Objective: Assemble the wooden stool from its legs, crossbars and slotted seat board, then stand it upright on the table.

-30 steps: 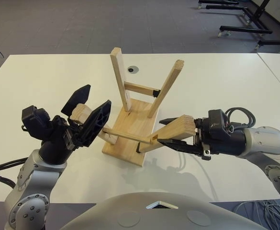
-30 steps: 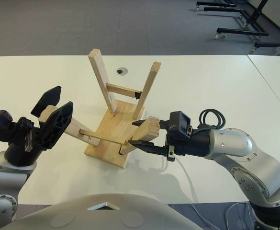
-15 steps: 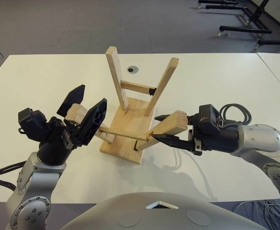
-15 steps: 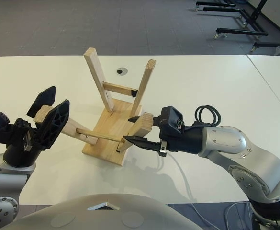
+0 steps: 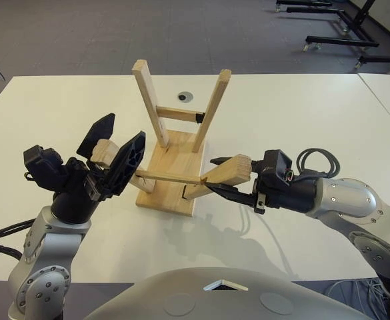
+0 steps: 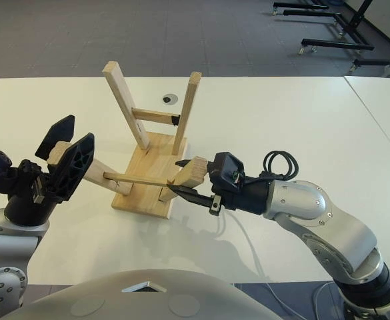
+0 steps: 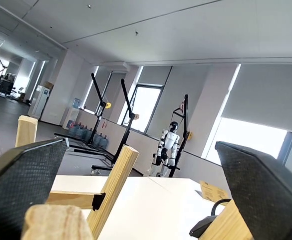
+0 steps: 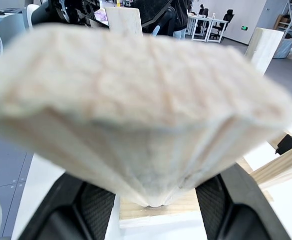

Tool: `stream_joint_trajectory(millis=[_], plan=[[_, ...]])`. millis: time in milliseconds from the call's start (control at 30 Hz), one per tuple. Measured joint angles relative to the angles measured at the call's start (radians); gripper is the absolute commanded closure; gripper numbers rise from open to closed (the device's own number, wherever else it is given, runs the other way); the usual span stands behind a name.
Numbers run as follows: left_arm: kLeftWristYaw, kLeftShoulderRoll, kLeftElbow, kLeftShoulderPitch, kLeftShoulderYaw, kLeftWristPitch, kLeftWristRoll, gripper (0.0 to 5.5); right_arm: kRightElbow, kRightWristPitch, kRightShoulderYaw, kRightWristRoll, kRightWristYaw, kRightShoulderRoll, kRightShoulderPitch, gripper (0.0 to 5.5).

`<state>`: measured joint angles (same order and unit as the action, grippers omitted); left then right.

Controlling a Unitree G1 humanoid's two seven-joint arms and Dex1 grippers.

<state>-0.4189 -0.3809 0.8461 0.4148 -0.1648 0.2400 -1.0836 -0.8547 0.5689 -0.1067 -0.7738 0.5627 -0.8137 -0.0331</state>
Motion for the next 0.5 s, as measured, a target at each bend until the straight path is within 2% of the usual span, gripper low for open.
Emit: stream_joint_trajectory(millis=[367, 500], plan=[[-0.006, -0.011, -0.03, -0.033, -0.004, 0.004, -0.004, 0.1, 0.048, -0.097, -0.063, 0.105, 0.035, 0.03, 0.008, 3.45], [-0.012, -0.011, -0.042, -0.043, -0.005, -0.005, -0.002, 0.1, 0.112, -0.088, -0.112, 0.114, 0.056, 0.062, 0.108, 3.45]])
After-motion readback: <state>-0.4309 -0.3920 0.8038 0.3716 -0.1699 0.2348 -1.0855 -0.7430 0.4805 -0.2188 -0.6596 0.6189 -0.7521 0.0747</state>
